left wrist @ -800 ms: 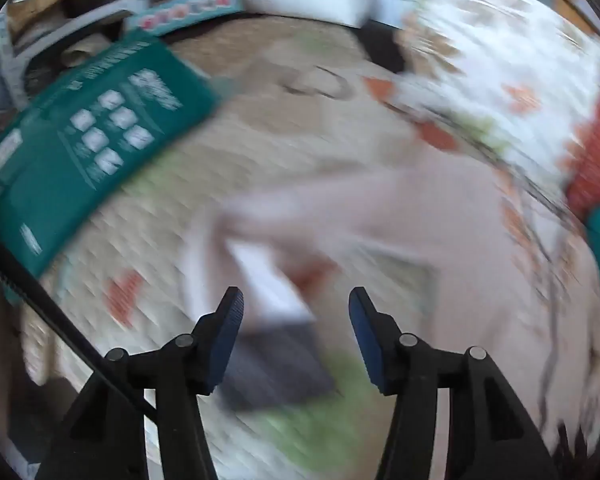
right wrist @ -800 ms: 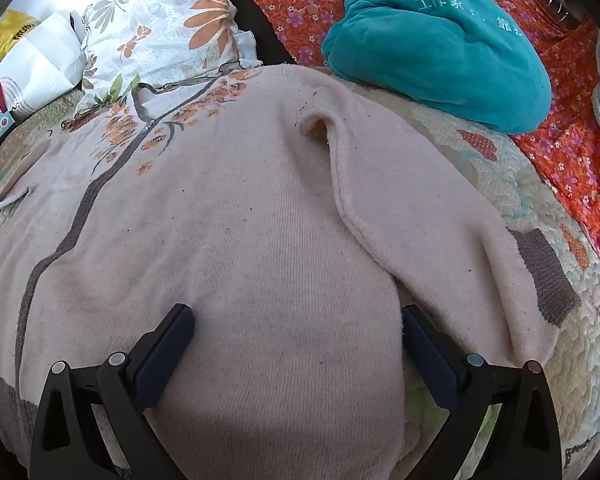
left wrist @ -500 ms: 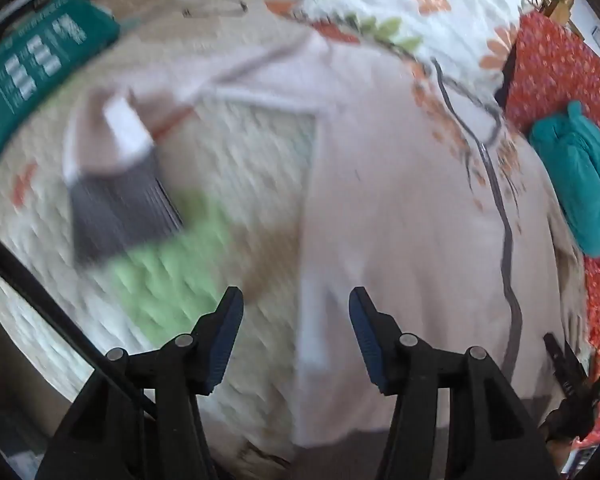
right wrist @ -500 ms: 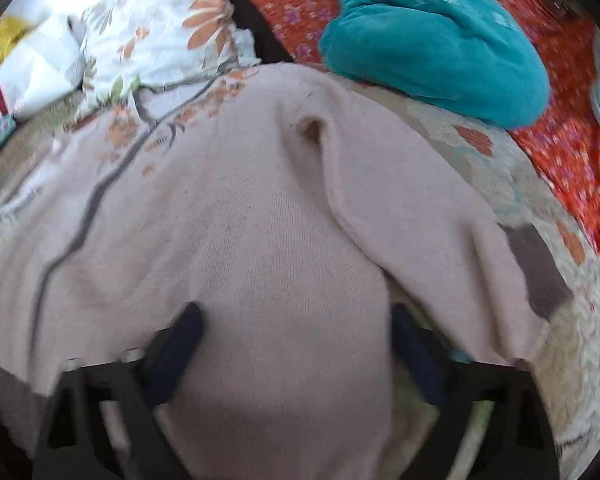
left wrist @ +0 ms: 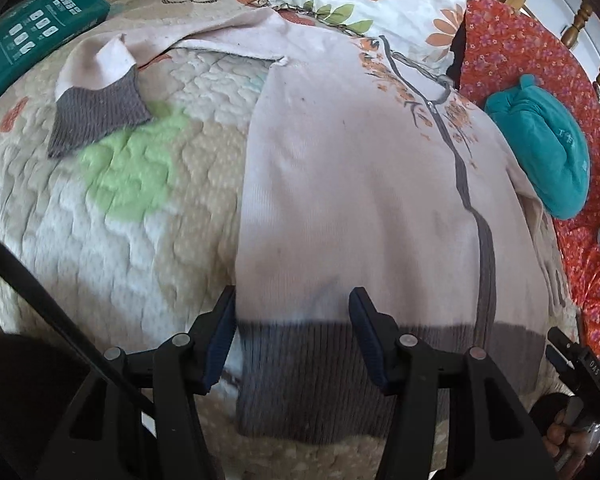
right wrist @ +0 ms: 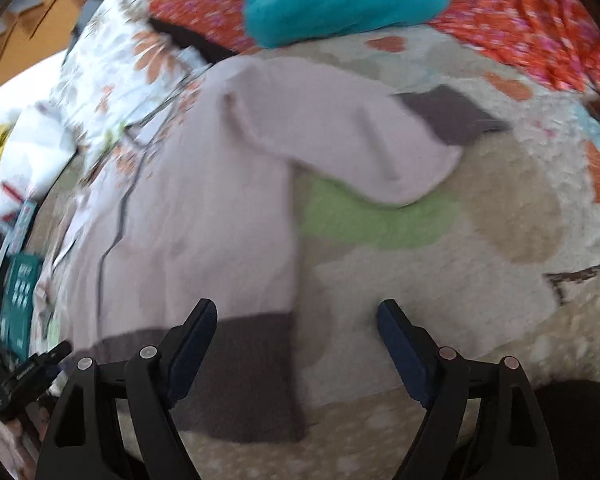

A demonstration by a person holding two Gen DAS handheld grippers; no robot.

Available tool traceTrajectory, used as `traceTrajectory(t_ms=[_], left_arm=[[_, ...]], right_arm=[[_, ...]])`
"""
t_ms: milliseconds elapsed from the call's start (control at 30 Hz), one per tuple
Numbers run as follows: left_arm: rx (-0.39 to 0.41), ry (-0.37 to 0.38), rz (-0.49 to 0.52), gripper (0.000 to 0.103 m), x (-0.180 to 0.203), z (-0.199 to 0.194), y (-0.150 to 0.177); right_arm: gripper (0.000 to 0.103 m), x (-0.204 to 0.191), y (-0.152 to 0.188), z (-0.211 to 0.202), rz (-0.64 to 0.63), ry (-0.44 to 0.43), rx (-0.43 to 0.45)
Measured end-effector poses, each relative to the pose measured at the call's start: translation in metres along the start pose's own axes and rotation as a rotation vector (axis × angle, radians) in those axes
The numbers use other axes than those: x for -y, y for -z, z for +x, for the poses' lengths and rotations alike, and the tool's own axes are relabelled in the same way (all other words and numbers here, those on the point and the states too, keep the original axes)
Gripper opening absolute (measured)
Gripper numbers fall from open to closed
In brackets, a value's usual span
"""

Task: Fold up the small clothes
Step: 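Move both tools over the pink sweater toward its grey cuff, then grasp the grey sleeve cuff with the right tool and lift it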

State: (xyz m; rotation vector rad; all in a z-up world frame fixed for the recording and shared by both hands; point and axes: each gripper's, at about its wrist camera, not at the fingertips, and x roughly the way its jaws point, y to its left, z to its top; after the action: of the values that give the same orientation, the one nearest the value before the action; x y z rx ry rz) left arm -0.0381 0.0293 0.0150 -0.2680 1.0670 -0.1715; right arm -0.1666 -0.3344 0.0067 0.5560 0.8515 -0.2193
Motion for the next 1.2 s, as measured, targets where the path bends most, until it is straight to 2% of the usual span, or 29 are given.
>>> traceTrajectory(t_ms=[100,133,167,200,233,267,300,333,367,400,433,500,633,767,833,900,967,1000,1033,1067,1100,1133,1200], left_arm=[[-0.004,-0.002,0.002,0.065,0.003,-0.001,0.013],[-0.015,-0.023,0.008,0.066,0.009,0.000,0.019],[-0.026,-0.028,0.049,0.067,-0.003,-0.003,0.023],[-0.035,-0.057,0.078,0.067,0.003,-0.003,0.027],[-0.043,-0.072,0.105,0.061,0.006,-0.004,0.029],[-0.048,-0.072,0.119,0.049,0.002,-0.007,0.030],[-0.054,-0.079,0.120,0.041,0.002,-0.009,0.028],[-0.062,-0.083,0.108,0.024,0.000,-0.012,0.024],[-0.069,-0.075,0.087,0.008,-0.004,-0.015,0.020],[-0.081,-0.054,0.068,0.008,-0.007,-0.016,0.017],[-0.091,-0.034,0.042,0.007,-0.013,-0.019,0.013],[-0.097,-0.023,0.017,0.007,-0.019,-0.026,0.012],[-0.105,-0.022,0.035,0.007,-0.023,-0.051,0.025],[-0.139,-0.046,0.042,0.007,-0.030,-0.063,0.045],[-0.164,-0.057,0.031,0.008,-0.039,-0.062,0.052],[-0.173,-0.024,0.022,0.008,-0.042,-0.063,0.051],[-0.147,0.015,0.027,0.009,-0.040,-0.072,0.047],[-0.125,0.019,0.044,0.009,-0.037,-0.077,0.045],[-0.085,0.013,0.078,0.016,-0.031,-0.085,0.042],[-0.054,0.006,0.105,0.029,-0.026,-0.091,0.038],[-0.025,0.000,0.122,0.036,-0.022,-0.095,0.036],[0.005,-0.003,0.130,0.047,-0.017,-0.099,0.033],[0.037,-0.009,0.144,0.053,-0.010,-0.099,0.024]], right_arm=[[0.089,-0.021,0.011,0.004,-0.103,0.070,0.005],[0.089,-0.030,0.014,0.005,-0.133,0.078,-0.002],[0.086,-0.035,0.018,0.006,-0.153,0.061,-0.005],[0.086,-0.043,0.023,0.009,-0.172,0.030,-0.028],[0.085,-0.052,0.029,0.010,-0.198,0.029,-0.039],[0.084,-0.064,0.035,0.011,-0.248,0.046,-0.042],[0.077,-0.075,0.041,0.012,-0.312,0.071,-0.046],[0.073,-0.083,0.046,0.013,-0.360,0.097,-0.040],[0.056,-0.086,0.044,0.012,-0.376,0.102,-0.043],[0.029,-0.085,0.042,0.010,-0.378,0.094,-0.051],[0.019,-0.082,0.037,0.008,-0.363,0.088,-0.066],[0.014,-0.068,0.029,0.003,-0.282,0.020,-0.103],[0.013,-0.060,0.029,-0.005,-0.230,-0.063,-0.187],[0.012,-0.060,0.054,-0.020,-0.248,-0.117,-0.309],[0.013,-0.062,0.067,-0.019,-0.265,-0.120,-0.348],[0.016,-0.059,0.074,-0.019,-0.259,-0.110,-0.362],[0.017,-0.053,0.067,-0.024,-0.219,-0.126,-0.334],[0.020,-0.048,0.060,-0.028,-0.193,-0.137,-0.303],[0.023,-0.042,0.052,-0.034,-0.166,-0.143,-0.273],[0.033,-0.033,0.039,-0.041,-0.138,-0.134,-0.241],[0.045,-0.024,0.026,-0.047,-0.110,-0.105,-0.199],[0.050,-0.014,0.012,-0.051,-0.083,-0.056,-0.159],[0.056,0.008,-0.016,-0.055,-0.029,0.044,-0.095]])
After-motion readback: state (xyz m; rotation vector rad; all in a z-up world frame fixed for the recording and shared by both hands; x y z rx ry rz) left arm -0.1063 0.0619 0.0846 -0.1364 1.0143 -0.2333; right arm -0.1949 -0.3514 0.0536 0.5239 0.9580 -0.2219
